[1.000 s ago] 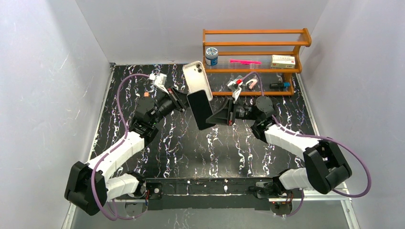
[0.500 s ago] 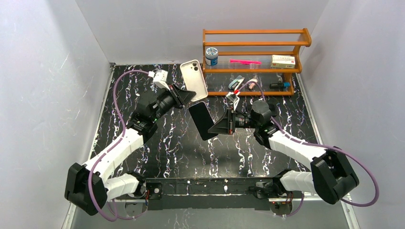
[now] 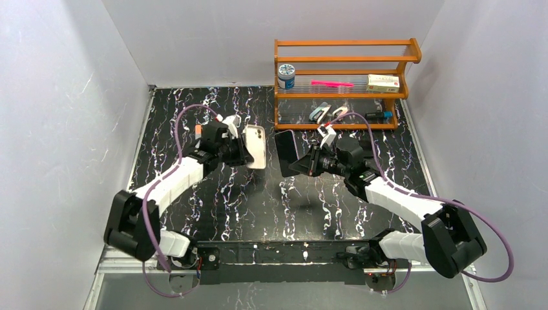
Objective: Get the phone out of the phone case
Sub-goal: Place the phone case at the center of the board, then place the phone at the center of the board, then adjust the phone at the center of the board, then move the phone to the center of the board.
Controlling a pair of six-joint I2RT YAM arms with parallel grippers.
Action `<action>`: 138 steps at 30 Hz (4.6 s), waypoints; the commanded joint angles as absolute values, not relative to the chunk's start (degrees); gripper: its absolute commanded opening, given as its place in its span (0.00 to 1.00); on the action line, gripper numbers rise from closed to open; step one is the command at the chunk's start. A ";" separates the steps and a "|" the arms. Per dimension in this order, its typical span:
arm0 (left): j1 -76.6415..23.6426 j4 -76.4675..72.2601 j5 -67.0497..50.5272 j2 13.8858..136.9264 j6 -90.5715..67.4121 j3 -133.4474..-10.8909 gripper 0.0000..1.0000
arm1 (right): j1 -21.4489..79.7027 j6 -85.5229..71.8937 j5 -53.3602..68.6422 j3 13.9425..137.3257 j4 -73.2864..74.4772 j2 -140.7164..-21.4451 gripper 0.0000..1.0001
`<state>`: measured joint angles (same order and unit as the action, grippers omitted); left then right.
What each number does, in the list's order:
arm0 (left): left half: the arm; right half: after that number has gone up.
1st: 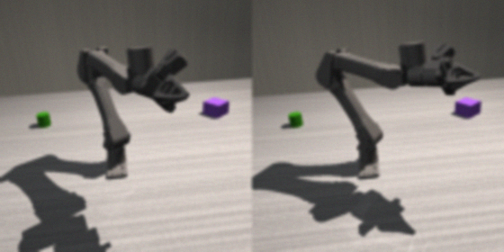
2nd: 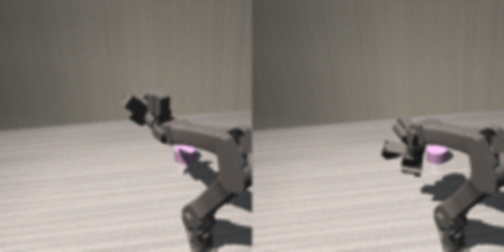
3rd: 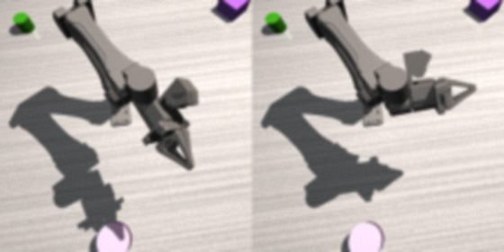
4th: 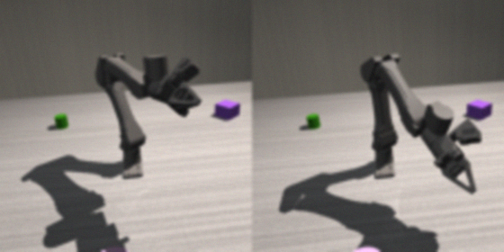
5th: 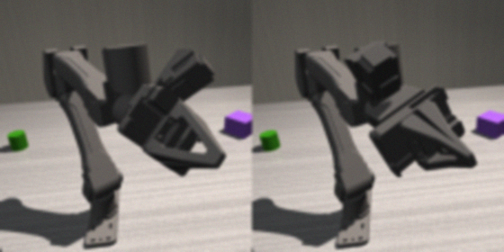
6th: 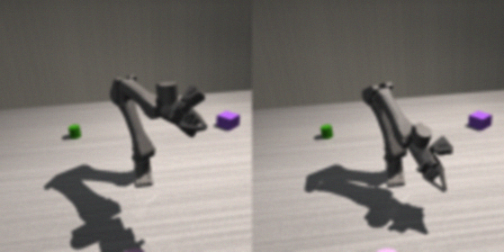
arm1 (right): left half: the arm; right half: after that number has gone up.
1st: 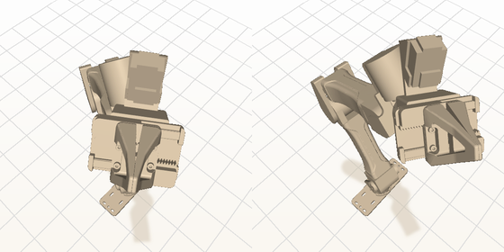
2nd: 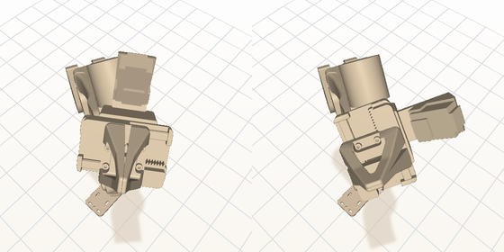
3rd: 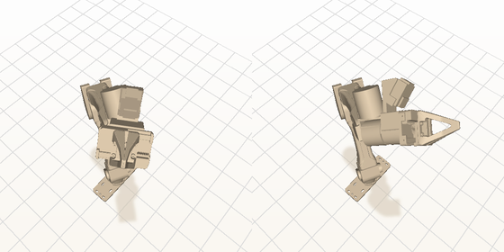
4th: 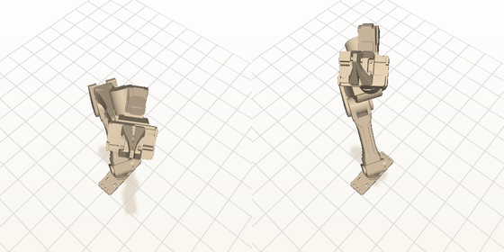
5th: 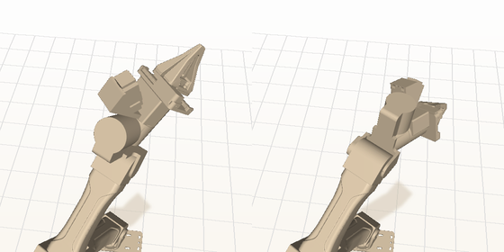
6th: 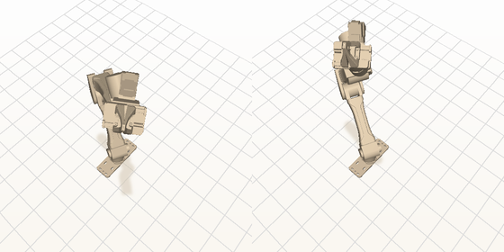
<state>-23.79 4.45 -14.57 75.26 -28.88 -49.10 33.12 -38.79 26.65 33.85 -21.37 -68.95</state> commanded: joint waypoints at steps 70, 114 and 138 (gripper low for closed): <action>-23.55 24.04 7.74 76.98 -18.15 -54.85 0.98 | 35.83 -32.52 12.29 53.25 0.68 -102.28 0.83; -24.17 22.11 12.27 60.77 -17.24 -48.01 0.98 | 0.59 -25.83 -10.75 59.62 7.98 -94.42 0.99; -24.18 22.14 12.49 60.91 -16.76 -47.90 0.98 | 11.53 -24.04 -26.37 71.22 20.20 -109.36 0.99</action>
<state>-23.86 22.31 11.60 61.10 -17.32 -48.45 10.96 -23.97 -24.47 70.11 15.27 -108.75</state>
